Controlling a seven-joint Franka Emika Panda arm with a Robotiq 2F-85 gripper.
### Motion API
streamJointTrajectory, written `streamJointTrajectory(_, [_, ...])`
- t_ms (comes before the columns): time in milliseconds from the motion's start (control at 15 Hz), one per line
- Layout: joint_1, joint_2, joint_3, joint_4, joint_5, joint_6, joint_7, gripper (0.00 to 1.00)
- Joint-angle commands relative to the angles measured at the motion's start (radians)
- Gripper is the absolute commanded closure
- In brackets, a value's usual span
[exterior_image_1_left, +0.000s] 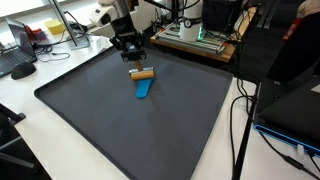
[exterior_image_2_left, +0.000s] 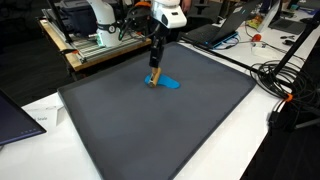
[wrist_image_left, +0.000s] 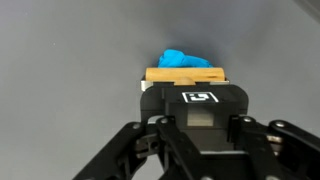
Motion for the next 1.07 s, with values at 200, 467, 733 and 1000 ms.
streamJointTrajectory(200, [-0.021,0.013,-0.037,-0.111,-0.108,0.005,-0.051,0.78])
streamJointTrajectory(467, [-0.021,0.004,-0.041,-0.122,-0.119,0.012,-0.063,0.78])
streamJointTrajectory(733, [-0.021,-0.004,-0.044,-0.136,-0.131,0.022,-0.072,0.78])
streamJointTrajectory(1000, [-0.021,-0.011,-0.046,-0.149,-0.143,0.031,-0.084,0.78])
